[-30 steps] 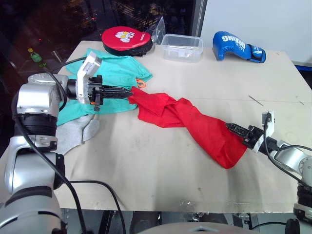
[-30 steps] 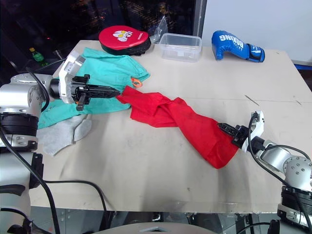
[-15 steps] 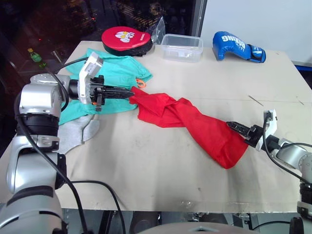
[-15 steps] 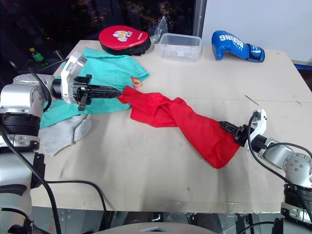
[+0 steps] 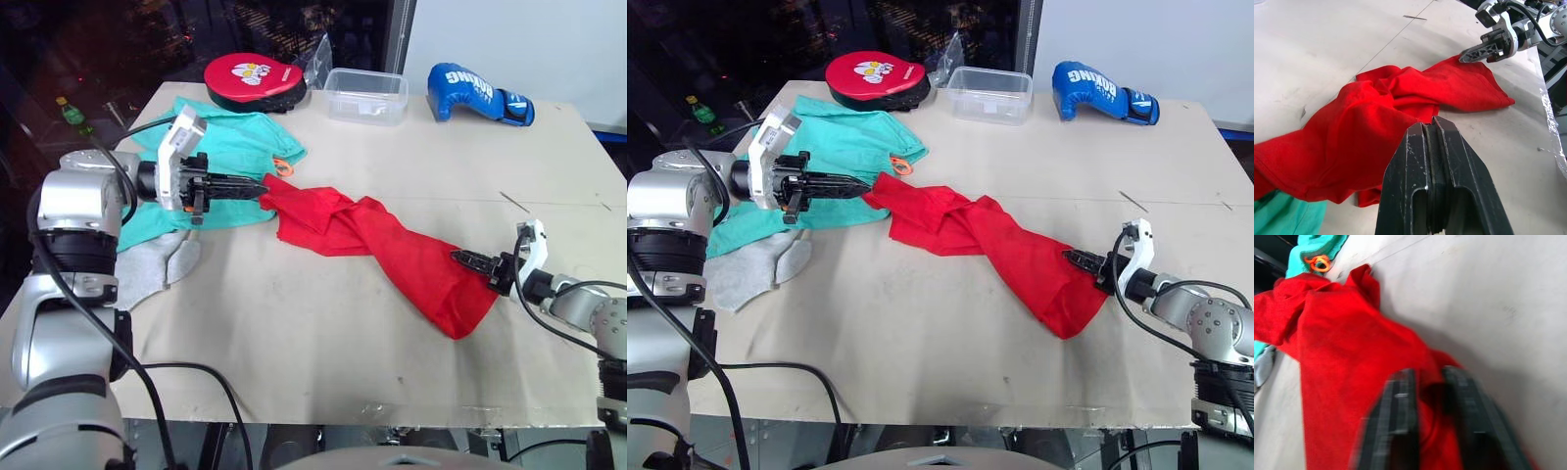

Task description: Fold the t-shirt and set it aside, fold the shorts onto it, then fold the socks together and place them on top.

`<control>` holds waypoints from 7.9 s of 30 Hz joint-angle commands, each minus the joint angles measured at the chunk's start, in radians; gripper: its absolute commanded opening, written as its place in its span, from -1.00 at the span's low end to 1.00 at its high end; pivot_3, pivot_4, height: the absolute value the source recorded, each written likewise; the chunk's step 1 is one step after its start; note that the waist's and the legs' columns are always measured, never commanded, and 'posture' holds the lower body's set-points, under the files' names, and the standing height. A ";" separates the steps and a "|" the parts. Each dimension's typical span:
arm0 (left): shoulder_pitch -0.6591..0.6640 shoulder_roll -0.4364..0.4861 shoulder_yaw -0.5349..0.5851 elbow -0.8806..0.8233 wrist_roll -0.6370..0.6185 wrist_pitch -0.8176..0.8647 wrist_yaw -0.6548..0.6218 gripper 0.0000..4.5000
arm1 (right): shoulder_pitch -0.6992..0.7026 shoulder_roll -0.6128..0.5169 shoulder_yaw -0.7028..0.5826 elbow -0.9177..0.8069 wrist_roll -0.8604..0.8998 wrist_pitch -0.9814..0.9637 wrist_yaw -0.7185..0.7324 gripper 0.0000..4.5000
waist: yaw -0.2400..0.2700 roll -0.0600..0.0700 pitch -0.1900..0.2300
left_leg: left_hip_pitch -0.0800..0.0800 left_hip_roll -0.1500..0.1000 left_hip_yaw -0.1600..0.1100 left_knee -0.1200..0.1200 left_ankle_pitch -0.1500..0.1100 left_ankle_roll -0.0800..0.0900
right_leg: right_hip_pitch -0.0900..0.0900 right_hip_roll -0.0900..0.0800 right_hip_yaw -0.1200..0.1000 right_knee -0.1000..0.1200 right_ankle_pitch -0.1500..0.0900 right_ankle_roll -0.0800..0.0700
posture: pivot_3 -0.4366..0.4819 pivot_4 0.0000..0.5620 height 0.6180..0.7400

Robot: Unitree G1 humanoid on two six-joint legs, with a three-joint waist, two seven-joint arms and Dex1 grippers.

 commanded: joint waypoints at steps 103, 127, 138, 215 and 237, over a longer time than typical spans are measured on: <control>0.246 -0.167 -0.105 -0.156 0.135 -0.594 0.235 0.76 | 0.222 -0.500 -0.173 -0.293 0.081 -0.064 0.614 -1.00 | 0.020 0.010 0.000 | 0.015 0.003 0.012 -0.001 -0.003 0.004 | 0.009 0.003 0.007 -0.003 0.002 -0.003 | -0.05 -0.47 1.00; -0.093 -0.376 -0.314 0.693 0.561 -0.925 0.326 0.21 | 0.227 -0.420 -0.157 -0.343 0.026 -0.123 0.535 -1.00 | 0.024 0.006 -0.008 | 0.009 0.001 0.007 0.001 -0.004 0.005 | 0.006 0.001 0.003 -0.003 0.002 -0.004 | -0.05 -0.47 1.00; -0.140 -0.395 -0.252 0.745 0.534 -0.821 0.415 -0.99 | 0.212 -0.406 -0.131 -0.338 0.003 -0.140 0.530 -1.00 | 0.017 0.006 -0.013 | 0.015 0.001 0.003 0.000 -0.004 0.005 | 0.008 0.003 0.006 -0.001 0.001 -0.005 | -0.05 -0.47 1.00; 0.822 0.284 0.003 -0.941 -0.161 -0.030 0.073 -0.99 | 0.777 -0.357 -0.131 -0.241 -0.394 -0.872 0.764 -1.00 | 0.010 0.016 0.002 | 0.016 -0.004 0.015 -0.003 -0.001 0.012 | 0.014 -0.021 -0.031 -0.001 -0.004 -0.005 | -0.05 -0.47 1.00; 0.228 -0.023 -0.202 -0.331 0.091 -0.308 0.089 -0.99 | 0.472 -0.284 -0.069 -0.046 -0.484 -0.725 0.528 -1.00 | 0.025 0.014 0.002 | 0.014 -0.008 0.017 -0.002 -0.001 0.013 | 0.014 -0.019 -0.030 -0.002 -0.005 -0.006 | -0.05 -0.47 1.00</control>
